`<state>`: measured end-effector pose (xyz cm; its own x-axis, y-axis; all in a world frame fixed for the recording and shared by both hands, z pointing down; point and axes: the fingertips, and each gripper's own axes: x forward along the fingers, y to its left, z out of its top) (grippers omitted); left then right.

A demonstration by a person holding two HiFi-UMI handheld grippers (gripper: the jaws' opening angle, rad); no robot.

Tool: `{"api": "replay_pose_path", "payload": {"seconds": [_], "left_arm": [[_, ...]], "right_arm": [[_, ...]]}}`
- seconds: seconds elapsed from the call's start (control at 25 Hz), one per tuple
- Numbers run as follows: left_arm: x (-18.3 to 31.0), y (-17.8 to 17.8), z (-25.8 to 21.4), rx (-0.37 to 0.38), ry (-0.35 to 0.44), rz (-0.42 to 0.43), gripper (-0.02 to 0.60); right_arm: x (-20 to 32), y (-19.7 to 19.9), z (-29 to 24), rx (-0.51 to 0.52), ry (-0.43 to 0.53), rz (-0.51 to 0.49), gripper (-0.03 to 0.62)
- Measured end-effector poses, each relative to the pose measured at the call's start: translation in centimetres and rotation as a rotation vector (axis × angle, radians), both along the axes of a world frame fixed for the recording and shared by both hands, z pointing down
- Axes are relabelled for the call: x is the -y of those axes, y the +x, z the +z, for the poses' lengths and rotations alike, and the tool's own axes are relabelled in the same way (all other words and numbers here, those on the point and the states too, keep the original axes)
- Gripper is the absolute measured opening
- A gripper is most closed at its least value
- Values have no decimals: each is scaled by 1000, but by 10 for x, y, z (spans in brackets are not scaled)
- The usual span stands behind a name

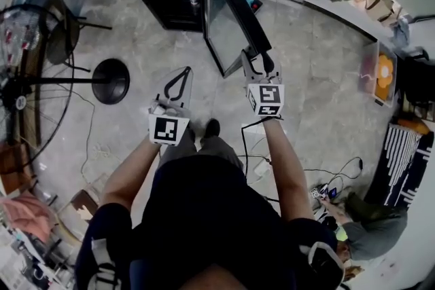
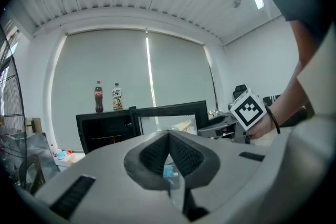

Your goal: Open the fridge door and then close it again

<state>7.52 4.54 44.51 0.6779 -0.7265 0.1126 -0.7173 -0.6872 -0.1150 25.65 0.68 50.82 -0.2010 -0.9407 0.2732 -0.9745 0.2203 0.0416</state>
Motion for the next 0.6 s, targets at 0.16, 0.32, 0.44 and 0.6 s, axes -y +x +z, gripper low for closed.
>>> {"api": "replay_pose_path", "payload": {"seconds": [0.16, 0.32, 0.44, 0.6], "left_arm": [[2, 15, 1, -2, -12, 12, 23], [14, 26, 1, 2, -5, 54, 23], [28, 34, 1, -9, -5, 90, 23], [47, 49, -2, -14, 0, 155, 23]], "right_arm": [[6, 22, 0, 1, -3, -1, 222], [15, 38, 1, -7, -5, 2, 222], [24, 49, 2, -3, -1, 19, 225], [35, 67, 2, -3, -4, 45, 227]]}}
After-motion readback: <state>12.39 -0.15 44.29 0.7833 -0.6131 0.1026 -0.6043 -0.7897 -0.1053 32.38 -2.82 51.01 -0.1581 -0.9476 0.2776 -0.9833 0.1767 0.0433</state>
